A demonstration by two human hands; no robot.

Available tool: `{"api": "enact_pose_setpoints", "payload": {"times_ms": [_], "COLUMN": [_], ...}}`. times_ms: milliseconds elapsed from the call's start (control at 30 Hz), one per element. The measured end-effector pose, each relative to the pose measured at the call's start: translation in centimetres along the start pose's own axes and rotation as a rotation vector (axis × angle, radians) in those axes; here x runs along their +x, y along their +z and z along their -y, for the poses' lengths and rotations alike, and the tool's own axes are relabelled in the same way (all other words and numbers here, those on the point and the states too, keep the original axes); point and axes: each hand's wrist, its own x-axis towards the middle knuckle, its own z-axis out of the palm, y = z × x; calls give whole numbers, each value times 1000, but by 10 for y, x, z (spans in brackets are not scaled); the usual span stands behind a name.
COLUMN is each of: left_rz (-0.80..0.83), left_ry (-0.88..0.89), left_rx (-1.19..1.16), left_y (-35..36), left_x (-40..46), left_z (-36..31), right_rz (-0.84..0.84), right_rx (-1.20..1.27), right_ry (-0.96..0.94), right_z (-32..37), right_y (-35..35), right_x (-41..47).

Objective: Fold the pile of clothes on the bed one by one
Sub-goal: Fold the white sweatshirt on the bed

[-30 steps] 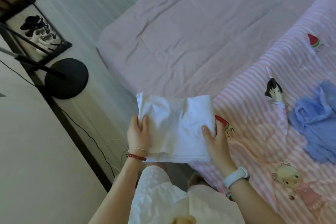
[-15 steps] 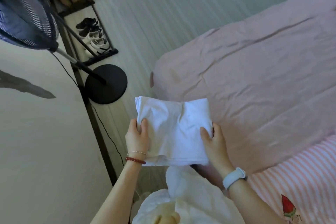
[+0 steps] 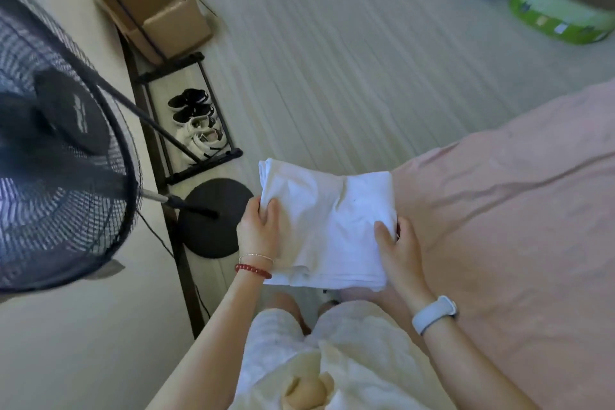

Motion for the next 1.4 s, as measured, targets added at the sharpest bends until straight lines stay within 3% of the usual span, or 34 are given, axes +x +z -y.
{"api": "enact_pose_setpoints", "payload": {"times_ms": [200,467,700,1000,1400], "left_rz": [6,164,287,581,961], "left_ry": [26,149,181,258,530], "left_rx": [13,-2,-40,-8,89], "left_y": [3,34,87,266,551], "left_x": [112,272,361,396,328], "left_z": [-51,-128,-201,-341,-546], "right_rz": [-34,-216,-351,-625,-1045], "right_rx": [18,107,164,254,331], "right_ry": [-11,55,79,171,312], "right_z": [70,147,204,215,205], "right_y": [42,89,80,-43,-286], "right_x": [82,191,272,393,513]}}
